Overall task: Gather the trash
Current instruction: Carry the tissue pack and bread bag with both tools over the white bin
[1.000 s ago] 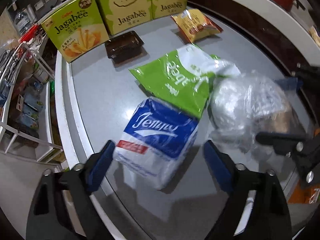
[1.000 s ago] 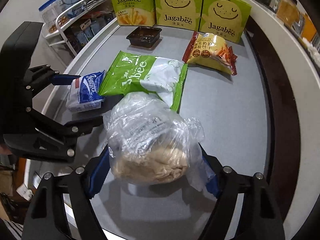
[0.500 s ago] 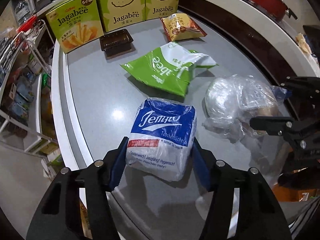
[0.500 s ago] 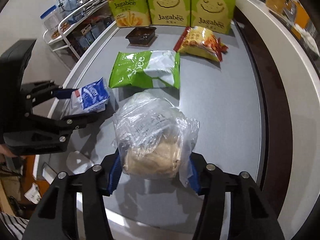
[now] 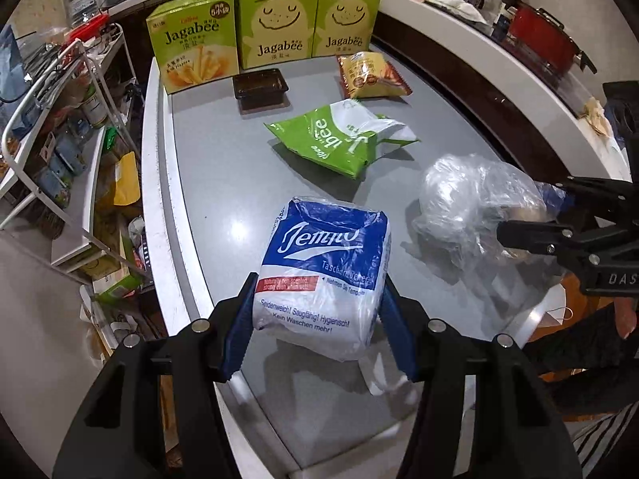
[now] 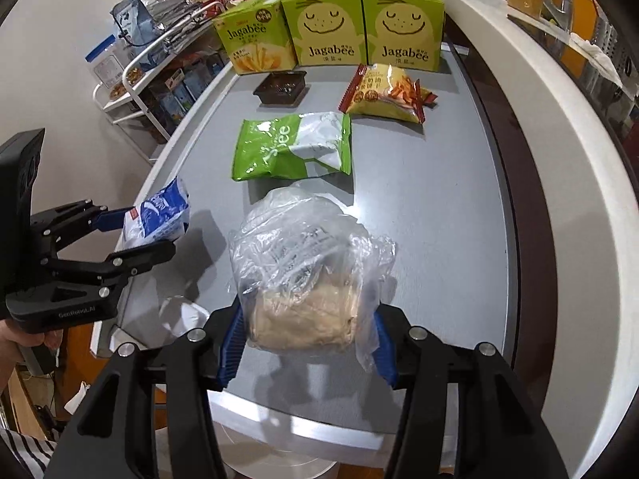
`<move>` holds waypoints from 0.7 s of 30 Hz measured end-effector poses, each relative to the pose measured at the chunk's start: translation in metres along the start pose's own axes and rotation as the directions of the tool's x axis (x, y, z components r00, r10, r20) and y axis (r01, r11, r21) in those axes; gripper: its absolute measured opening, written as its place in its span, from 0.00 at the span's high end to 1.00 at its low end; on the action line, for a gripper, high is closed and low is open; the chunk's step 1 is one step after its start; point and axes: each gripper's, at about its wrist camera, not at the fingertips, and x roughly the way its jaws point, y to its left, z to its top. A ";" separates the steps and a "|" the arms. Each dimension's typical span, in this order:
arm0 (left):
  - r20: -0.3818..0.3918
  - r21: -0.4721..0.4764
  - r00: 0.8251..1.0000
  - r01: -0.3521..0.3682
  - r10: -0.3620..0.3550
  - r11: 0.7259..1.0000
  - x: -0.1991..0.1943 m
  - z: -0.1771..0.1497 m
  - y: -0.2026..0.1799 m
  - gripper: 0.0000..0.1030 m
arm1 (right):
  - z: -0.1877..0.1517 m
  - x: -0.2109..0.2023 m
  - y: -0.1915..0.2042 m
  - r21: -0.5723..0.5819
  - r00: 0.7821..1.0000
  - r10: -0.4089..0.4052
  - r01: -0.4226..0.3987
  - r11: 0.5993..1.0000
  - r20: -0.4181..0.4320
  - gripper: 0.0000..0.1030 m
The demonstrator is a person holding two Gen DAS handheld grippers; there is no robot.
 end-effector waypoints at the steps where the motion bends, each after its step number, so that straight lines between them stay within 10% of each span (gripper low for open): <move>1: 0.006 0.000 1.000 -0.002 0.002 1.000 -0.004 -0.003 -0.001 0.43 | -0.002 -0.004 0.002 -0.006 1.000 0.002 -0.002 1.000 0.005 0.50; 21: 0.031 -0.012 0.999 -0.011 0.011 1.000 -0.056 -0.064 -0.035 0.43 | -0.061 -0.061 0.024 -0.033 0.997 0.078 -0.077 0.996 0.027 0.50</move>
